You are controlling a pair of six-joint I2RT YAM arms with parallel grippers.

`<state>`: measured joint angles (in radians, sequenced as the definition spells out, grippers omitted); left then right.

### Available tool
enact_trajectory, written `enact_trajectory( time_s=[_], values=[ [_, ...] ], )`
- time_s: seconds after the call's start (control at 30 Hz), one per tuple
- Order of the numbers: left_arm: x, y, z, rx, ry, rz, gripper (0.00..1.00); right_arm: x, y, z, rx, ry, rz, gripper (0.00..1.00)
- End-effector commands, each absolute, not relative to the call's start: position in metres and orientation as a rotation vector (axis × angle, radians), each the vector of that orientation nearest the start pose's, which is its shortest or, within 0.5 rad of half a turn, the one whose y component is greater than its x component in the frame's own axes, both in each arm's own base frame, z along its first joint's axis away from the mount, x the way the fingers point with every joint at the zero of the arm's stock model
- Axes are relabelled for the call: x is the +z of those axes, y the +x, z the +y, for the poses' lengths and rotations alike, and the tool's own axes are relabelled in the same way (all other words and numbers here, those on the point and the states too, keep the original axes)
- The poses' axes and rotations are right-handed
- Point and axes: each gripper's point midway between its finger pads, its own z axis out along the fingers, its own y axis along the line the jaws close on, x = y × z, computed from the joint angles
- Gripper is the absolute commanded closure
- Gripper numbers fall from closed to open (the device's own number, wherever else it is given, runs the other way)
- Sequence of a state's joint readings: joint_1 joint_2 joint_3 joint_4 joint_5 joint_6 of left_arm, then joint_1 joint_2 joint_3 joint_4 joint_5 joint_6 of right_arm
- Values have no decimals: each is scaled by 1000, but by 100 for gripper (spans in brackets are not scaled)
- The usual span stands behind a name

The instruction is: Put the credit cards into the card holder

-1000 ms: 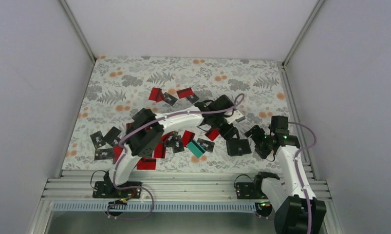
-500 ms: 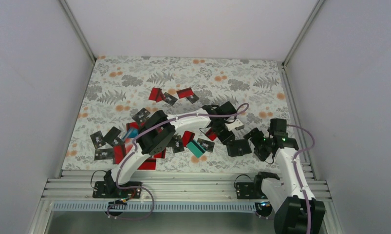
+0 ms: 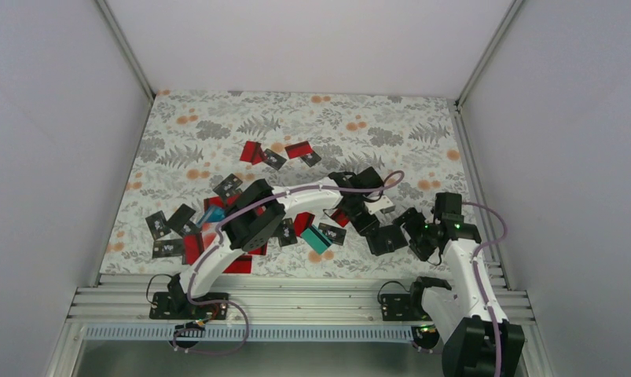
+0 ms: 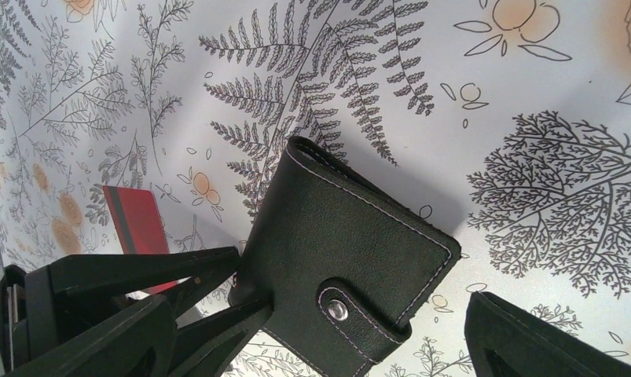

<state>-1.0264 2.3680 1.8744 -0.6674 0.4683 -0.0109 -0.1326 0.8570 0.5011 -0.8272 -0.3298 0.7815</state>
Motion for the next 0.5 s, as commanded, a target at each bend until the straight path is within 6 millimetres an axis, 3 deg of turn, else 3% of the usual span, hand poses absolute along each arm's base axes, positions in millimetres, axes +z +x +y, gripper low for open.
enact_trajectory(
  time_s=[0.0, 0.17, 0.33, 0.47],
  values=[
    [2, 210, -499, -817, 1546, 2492, 71, 66, 193, 31, 633, 1139, 2559, 7],
    [7, 207, -499, -849, 1524, 2478, 91, 69, 195, 31, 634, 1127, 2552, 7],
    [50, 209, -510, -960, 1435, 2393, 97, 81, 206, 35, 682, 1018, 2512, 7],
    [90, 216, -515, -1004, 1318, 2346, 98, 108, 221, 43, 771, 859, 2408, 5]
  ],
)
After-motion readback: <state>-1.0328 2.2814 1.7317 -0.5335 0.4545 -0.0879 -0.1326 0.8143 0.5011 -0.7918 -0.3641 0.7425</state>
